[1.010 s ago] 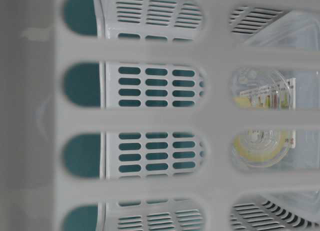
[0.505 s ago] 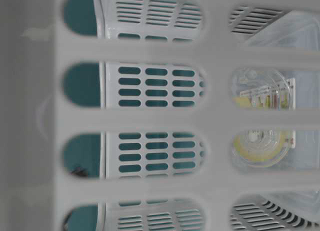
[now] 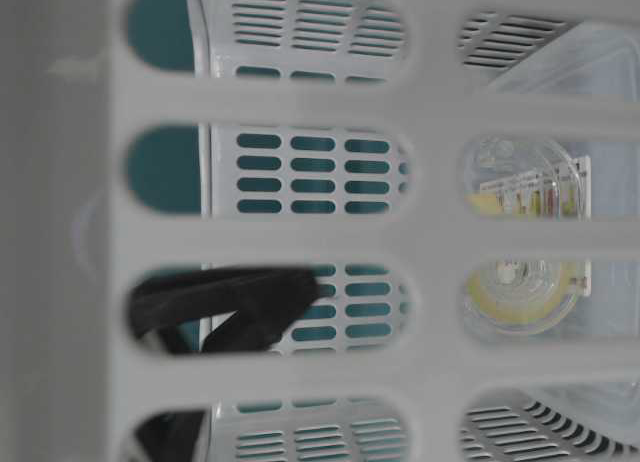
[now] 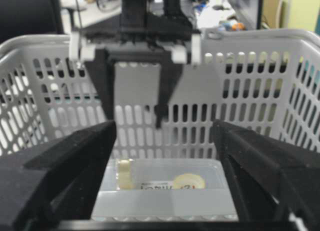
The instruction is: Pick up the tape dispenser from the shopping basket with the left arm.
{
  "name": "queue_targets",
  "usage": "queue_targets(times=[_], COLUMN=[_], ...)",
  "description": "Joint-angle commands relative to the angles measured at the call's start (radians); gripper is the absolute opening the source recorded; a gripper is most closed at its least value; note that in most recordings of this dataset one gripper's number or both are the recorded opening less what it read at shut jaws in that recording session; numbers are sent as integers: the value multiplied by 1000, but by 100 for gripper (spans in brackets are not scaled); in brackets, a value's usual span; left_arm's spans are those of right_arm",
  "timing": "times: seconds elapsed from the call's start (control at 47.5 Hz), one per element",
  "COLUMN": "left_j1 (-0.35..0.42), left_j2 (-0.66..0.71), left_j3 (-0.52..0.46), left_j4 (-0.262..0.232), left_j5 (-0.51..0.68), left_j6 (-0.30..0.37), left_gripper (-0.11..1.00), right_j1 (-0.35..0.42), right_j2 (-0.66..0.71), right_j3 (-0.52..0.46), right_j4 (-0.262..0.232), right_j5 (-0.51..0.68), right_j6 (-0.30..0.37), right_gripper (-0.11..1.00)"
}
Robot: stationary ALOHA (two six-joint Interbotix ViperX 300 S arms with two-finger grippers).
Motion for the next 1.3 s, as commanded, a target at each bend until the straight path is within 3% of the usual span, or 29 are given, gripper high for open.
queue_targets(times=[0.0, 0.084, 0.421, 0.505, 0.652, 1.052, 1.284], left_j1=[-2, -3, -8, -12, -21, -23, -23], left_j2=[34, 78, 172, 166, 124, 49, 69], left_j3=[-29, -26, -28, -40, -94, -431, -482], left_j4=[3, 3, 3, 2, 3, 3, 3], left_j5=[0, 0, -6, 5, 54, 437, 489], left_j6=[-2, -5, -8, -5, -2, 8, 8], left_gripper=[82, 91, 82, 68, 27, 28, 28], right_j1=[6, 8, 14, 14, 14, 14, 14], right_j2=[5, 5, -15, -18, -20, -21, -21], right_j3=[-20, -20, -20, -18, -17, -12, -11], right_j4=[2, 2, 2, 3, 3, 3, 3], right_j5=[-5, -6, -5, -5, -3, -5, -3], right_j6=[0, 0, 0, 0, 0, 0, 0], right_gripper=[74, 74, 74, 74, 74, 74, 74])
